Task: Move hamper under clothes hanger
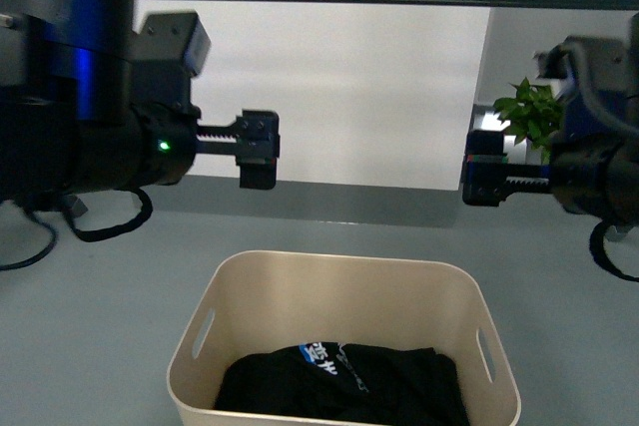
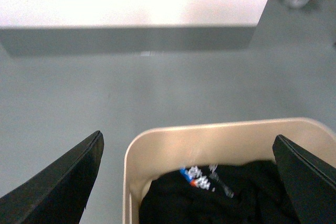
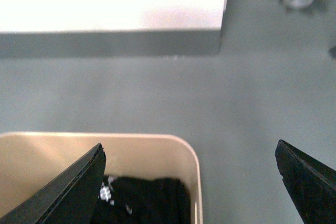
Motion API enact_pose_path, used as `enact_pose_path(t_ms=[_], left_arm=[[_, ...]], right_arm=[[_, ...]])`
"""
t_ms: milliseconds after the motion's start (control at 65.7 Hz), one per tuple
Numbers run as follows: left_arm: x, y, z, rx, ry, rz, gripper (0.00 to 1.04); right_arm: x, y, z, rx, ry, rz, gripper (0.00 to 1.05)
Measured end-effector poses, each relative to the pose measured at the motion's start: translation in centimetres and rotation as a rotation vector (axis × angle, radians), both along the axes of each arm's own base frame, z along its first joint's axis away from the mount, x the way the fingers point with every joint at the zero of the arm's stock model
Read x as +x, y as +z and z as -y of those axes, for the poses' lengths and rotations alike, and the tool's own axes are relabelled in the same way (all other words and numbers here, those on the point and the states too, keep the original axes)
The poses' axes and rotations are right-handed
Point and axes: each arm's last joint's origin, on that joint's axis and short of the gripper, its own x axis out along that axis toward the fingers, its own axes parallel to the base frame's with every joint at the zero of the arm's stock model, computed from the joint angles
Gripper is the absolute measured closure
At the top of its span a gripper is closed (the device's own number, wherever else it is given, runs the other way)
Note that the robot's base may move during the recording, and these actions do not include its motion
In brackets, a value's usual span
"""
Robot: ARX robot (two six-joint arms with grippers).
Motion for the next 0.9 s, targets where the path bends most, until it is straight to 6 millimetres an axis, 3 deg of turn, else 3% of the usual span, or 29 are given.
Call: enact_pose_path(t_ms=[152,244,335,517,776,807,898], left_arm=[[-4.9,2.2,-0.1,-0.058,-0.021,0.174,0.07],[-9.0,2.6,-0.5,-0.058,0.101,0.255,0.18],[-11.6,1.9,-1.4,-0.049,0.140,0.254,0.29],[-14.9,-0.2,-4.6,-0.021,0.198,0.210,0.56],[-17.9,-0.8,-6.6,-0.024,0.181,0.222,0.93],[-18.4,-0.9,-7.0,-0.023,0.187,0.221,1.01],[-19.7,-1.3,-7.7,-0.022,0.187,0.218,1.01]], right_arm=[[-4.5,2.4,-0.3,0.039,0.007,0.206,0.08],[-5.7,2.7,-0.5,0.046,0.023,0.235,0.08],[-6.1,2.5,-0.4,0.025,0.016,0.257,0.13],[-9.1,1.1,1.6,-0.028,0.001,0.258,0.40],[-13.2,0.6,3.7,-0.041,-0.002,0.265,0.77],[-13.8,0.4,4.0,-0.041,0.000,0.265,0.84],[-15.5,0.2,4.6,-0.043,0.000,0.264,1.04]])
